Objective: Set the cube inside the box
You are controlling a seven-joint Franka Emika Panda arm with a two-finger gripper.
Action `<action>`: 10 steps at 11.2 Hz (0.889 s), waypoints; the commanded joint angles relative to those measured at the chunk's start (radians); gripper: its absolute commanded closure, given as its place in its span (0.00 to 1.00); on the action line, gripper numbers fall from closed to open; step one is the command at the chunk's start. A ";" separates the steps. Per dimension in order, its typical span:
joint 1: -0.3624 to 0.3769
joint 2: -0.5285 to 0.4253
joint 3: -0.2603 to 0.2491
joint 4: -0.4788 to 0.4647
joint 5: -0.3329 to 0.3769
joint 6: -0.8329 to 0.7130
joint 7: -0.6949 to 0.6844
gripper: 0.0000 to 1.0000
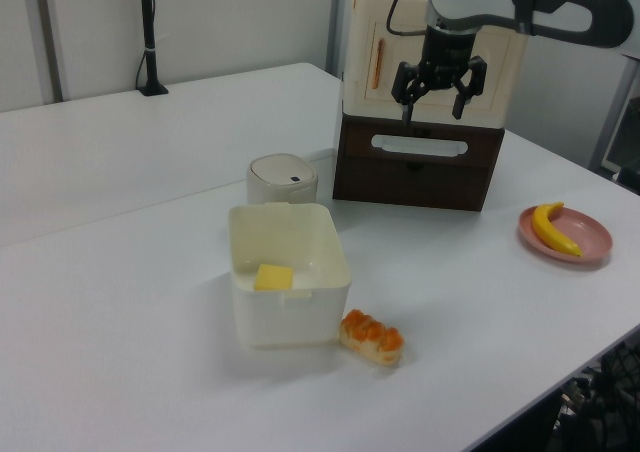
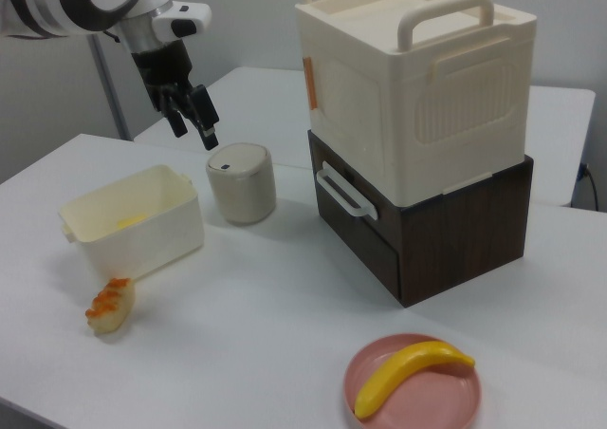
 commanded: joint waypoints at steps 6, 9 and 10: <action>0.009 -0.021 -0.017 -0.002 0.086 -0.062 -0.048 0.00; 0.010 -0.021 -0.017 -0.002 0.086 -0.082 -0.057 0.00; 0.010 -0.022 -0.017 -0.002 0.086 -0.084 -0.083 0.00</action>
